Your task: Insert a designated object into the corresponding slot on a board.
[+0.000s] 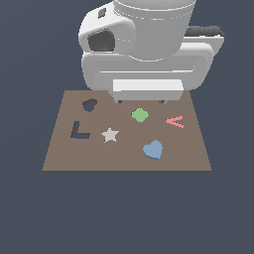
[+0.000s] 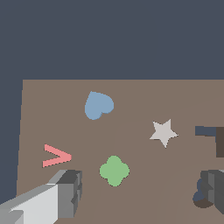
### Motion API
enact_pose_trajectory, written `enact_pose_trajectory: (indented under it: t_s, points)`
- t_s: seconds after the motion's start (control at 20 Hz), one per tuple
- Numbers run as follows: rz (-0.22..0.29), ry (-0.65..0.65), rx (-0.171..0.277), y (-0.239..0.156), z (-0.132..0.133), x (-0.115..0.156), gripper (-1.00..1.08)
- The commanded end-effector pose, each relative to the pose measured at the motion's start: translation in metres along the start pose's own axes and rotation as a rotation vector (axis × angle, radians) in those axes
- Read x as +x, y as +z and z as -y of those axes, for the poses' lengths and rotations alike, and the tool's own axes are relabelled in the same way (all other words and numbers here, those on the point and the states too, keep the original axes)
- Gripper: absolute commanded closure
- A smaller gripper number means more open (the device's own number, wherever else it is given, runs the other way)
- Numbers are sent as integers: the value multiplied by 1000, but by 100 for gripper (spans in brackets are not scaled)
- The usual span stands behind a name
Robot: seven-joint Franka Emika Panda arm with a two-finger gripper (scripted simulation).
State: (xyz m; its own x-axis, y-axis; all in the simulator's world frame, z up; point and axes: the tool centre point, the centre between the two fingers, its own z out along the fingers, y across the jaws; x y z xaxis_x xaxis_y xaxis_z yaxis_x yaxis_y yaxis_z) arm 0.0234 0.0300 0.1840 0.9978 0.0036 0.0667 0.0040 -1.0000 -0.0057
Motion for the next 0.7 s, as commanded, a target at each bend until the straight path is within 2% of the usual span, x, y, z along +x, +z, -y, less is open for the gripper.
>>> enact_pose_trajectory:
  t_s: [0.0, 0.65]
  points:
    - [6, 25, -2, 11, 5, 3, -92]
    - [45, 234, -14, 96, 34, 36, -92]
